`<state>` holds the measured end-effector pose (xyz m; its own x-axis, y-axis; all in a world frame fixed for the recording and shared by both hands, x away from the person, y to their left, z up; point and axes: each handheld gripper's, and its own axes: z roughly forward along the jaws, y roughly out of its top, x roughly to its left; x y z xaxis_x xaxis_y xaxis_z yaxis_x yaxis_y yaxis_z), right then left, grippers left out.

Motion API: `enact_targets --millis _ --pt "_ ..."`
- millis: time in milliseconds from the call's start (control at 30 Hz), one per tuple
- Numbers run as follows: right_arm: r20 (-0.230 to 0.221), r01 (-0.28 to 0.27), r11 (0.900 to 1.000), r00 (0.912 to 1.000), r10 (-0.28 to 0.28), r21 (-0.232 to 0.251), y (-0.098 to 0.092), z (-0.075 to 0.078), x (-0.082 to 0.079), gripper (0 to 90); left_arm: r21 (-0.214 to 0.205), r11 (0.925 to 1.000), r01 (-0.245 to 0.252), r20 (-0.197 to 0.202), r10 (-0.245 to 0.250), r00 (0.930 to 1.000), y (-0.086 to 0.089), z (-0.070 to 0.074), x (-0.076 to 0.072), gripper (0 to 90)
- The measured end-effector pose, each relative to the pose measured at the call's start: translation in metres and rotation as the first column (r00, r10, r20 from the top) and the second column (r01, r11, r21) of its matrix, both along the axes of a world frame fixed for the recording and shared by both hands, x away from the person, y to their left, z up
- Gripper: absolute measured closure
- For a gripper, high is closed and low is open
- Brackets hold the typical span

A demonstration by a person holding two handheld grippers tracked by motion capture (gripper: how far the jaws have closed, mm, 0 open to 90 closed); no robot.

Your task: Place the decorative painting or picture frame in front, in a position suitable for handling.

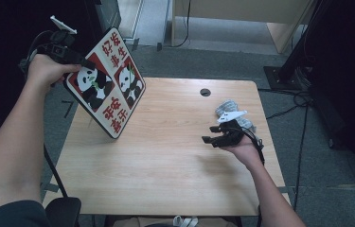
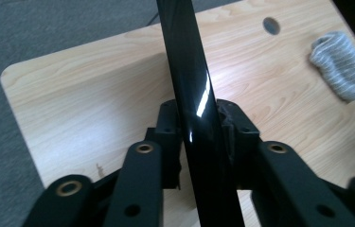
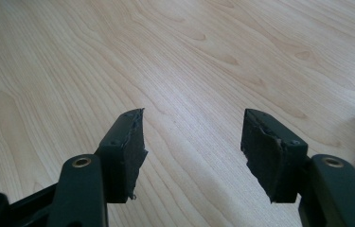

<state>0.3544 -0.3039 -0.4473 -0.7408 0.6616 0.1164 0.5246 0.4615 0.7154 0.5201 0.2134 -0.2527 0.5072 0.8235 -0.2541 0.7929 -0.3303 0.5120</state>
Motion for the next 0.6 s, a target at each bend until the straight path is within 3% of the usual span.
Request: enact_targets --millis 167,467,567,600 --pt "-0.005 -0.003 1.0000 1.0000 0.003 -0.009 0.000 0.000 0.001 40.5 0.040 0.9991 -0.012 -0.023 0.013 0.9997 -0.005 0.004 0.003 78.4" --pt "0.006 0.018 0.9998 0.9998 -0.018 0.006 -0.006 0.002 0.002 40.5 0.047 0.9989 0.002 -0.007 -0.002 1.0000 -0.014 0.012 0.000 81.1" --pt "0.009 0.042 0.9989 0.9991 -0.042 0.018 -0.011 0.003 0.003 40.5 0.104 0.9941 0.030 0.015 -0.032 0.9994 -0.025 0.020 -0.003 81.2" --pt "0.009 0.042 0.9989 0.9991 -0.042 0.018 -0.011 0.003 0.003 40.5 0.104 0.9941 0.030 0.015 -0.032 0.9994 -0.025 0.020 -0.003 81.3"
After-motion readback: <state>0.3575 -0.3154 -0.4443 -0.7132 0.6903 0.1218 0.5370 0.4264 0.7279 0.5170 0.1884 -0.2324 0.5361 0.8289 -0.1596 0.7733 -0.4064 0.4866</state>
